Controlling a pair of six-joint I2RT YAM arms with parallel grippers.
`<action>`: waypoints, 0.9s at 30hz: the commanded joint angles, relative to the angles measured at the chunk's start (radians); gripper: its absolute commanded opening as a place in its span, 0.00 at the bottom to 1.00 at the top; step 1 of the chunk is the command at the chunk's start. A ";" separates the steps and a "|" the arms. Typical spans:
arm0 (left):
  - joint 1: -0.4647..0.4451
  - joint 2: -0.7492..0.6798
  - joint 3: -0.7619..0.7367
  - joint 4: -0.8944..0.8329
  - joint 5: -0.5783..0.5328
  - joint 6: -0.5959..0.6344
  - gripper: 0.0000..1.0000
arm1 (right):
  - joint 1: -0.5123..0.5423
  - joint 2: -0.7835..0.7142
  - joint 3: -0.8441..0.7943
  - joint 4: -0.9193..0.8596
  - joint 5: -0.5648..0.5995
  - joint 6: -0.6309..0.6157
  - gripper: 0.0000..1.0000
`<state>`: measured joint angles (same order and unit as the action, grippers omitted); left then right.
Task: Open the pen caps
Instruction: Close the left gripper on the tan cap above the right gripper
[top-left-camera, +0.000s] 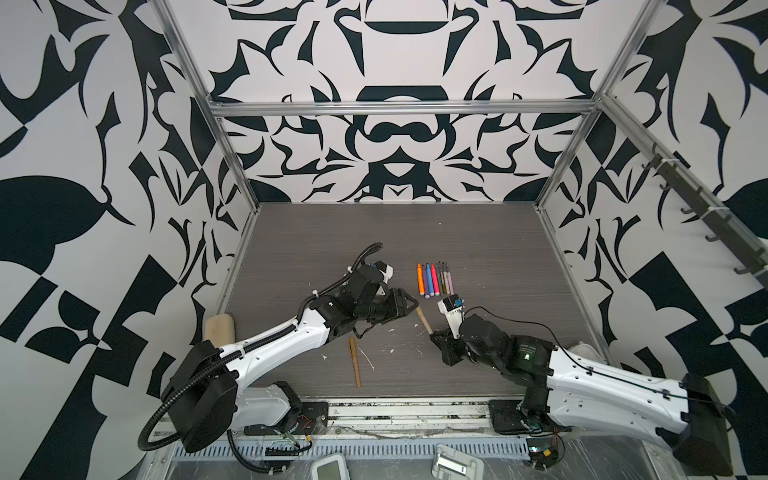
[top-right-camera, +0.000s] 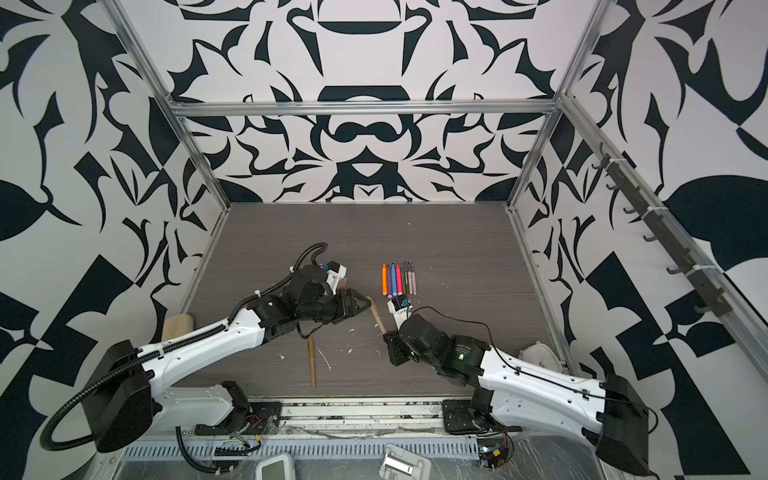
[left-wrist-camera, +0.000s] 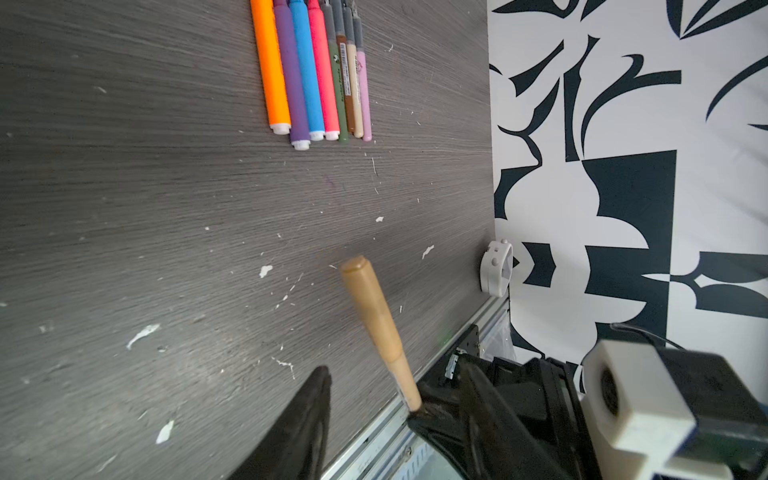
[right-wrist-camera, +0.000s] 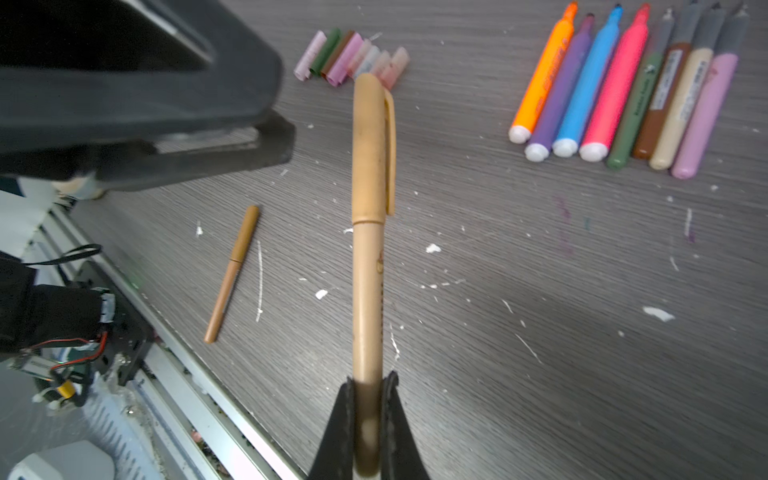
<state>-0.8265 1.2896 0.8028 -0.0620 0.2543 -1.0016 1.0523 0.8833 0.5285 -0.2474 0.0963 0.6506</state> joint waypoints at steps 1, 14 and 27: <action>0.004 0.066 0.041 0.014 0.019 0.006 0.53 | -0.002 -0.009 -0.013 0.096 -0.036 0.006 0.00; 0.033 0.149 0.103 0.042 0.092 -0.005 0.17 | -0.002 0.028 0.012 0.105 -0.050 0.019 0.00; 0.101 0.084 0.082 0.040 0.177 0.016 0.00 | -0.040 0.049 0.307 -0.189 -0.006 -0.030 0.54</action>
<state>-0.7483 1.4208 0.8856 -0.0269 0.3962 -1.0122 1.0348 0.9287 0.7403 -0.3470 0.0601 0.6609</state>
